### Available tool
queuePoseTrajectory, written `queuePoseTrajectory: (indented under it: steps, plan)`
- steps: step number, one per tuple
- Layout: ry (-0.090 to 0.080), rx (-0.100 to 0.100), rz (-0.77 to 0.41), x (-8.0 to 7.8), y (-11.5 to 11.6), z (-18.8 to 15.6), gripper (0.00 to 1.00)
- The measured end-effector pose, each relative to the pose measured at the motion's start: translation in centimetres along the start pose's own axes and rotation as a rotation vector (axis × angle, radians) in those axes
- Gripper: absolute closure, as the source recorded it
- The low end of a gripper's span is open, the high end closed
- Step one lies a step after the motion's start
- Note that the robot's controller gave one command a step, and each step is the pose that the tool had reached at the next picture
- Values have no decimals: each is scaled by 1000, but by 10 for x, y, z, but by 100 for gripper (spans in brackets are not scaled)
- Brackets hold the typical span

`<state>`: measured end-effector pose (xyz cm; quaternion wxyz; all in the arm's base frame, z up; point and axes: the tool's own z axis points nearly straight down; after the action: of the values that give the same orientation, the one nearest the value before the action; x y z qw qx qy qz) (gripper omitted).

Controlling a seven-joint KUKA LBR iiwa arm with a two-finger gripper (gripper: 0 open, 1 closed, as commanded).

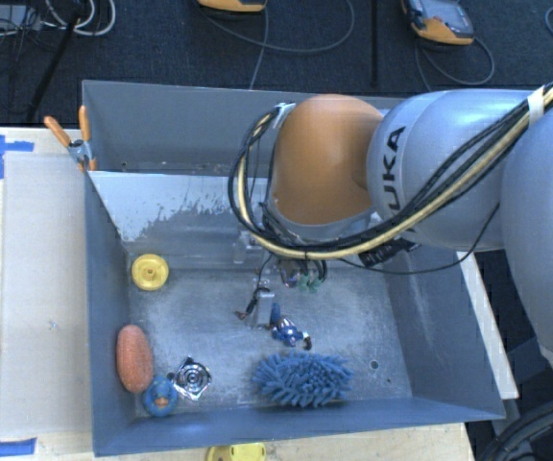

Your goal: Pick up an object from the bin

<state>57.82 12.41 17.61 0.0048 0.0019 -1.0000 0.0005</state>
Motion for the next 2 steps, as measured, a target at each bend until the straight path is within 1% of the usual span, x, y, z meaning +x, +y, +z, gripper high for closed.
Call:
queuePoseTrajectory:
  steps: [1, 2]
  plan:
    - [-8, -1, 6, -2, -1, -5, 100]
    - [-8, -1, 7, -2, -1, -5, 0]
